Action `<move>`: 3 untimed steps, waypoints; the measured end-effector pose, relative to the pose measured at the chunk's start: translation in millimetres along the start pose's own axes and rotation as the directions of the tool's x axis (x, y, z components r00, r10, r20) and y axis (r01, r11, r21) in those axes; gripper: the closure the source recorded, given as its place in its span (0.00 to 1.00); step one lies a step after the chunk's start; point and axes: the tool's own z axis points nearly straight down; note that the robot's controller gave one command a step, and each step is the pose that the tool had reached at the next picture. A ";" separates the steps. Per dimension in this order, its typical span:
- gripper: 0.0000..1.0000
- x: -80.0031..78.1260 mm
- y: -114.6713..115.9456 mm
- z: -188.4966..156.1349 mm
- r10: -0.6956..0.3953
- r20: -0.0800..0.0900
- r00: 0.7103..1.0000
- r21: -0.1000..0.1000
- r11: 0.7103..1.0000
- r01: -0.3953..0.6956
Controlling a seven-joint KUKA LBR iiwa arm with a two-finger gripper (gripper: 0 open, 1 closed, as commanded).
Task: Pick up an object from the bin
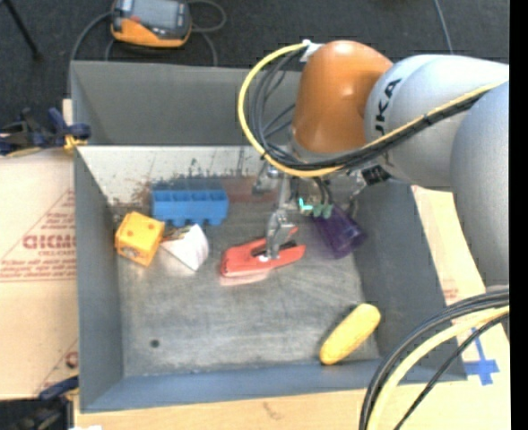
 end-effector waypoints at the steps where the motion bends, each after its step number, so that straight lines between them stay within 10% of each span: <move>1: 0.00 -1.7 0.1 -5.3 0.000 0.008 1.000 0.000 1.000 0.000; 2: 0.00 4.6 9.2 21.7 -0.121 0.015 0.992 0.003 0.993 0.121; 3: 1.00 37.7 -13.9 69.2 -0.390 0.008 0.921 0.001 0.921 0.390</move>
Offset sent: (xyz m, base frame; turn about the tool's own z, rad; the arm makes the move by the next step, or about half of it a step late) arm -0.0231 0.0298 -0.0799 -0.3455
